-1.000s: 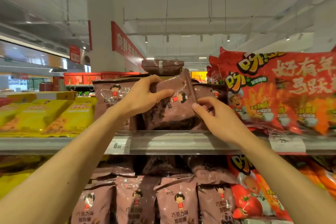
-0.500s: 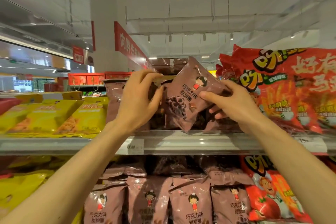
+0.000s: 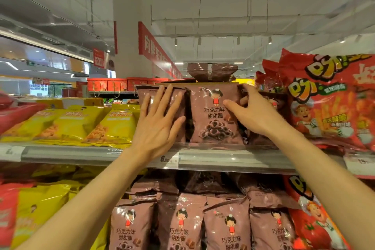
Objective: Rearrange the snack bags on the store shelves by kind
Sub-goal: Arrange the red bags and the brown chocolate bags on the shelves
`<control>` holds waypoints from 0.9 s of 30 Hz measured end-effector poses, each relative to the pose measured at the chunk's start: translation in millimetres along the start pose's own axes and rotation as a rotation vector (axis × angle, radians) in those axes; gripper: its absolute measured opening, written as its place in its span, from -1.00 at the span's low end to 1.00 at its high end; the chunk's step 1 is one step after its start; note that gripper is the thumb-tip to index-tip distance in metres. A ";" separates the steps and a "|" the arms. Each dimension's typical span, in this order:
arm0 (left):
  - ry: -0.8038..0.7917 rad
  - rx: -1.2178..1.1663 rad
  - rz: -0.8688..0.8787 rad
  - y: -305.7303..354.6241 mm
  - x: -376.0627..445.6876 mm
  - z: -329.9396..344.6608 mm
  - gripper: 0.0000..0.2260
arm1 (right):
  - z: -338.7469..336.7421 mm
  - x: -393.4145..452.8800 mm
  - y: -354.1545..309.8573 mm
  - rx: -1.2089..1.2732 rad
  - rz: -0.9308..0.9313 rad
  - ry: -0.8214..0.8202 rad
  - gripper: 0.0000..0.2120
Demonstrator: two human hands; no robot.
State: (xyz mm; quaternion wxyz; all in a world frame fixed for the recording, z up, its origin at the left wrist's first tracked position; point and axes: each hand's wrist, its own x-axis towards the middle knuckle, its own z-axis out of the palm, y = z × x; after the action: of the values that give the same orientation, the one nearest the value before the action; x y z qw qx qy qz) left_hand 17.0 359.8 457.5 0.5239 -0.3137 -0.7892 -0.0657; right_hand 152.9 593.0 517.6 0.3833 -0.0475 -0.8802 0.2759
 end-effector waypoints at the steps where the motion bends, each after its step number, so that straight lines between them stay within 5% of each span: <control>1: 0.001 -0.019 0.007 -2.0 -0.6 -1.4 -0.43 | 4.0 -4.9 -1.2 -0.109 -0.030 0.072 -0.21; 4: 0.034 -0.046 -0.021 -9.0 -3.9 -4.7 -0.47 | 18.7 -17.9 -8.6 -0.374 -0.299 0.283 -0.27; 7: 0.044 -0.039 -0.054 -9.4 -6.1 -1.8 -0.48 | 48.3 -17.1 -12.2 -0.526 -0.523 0.233 -0.35; 27: 0.023 -0.046 -0.086 -5.7 -4.3 5.4 -0.46 | 96.6 -13.3 -12.5 -0.667 -0.464 0.217 -0.37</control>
State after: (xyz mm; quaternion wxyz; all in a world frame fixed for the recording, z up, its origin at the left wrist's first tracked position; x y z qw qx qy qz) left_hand 10.7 355.7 452.6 0.5224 -0.2908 -0.7941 -0.1099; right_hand 96.1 535.1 462.0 0.4896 0.0018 -0.8631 -0.1244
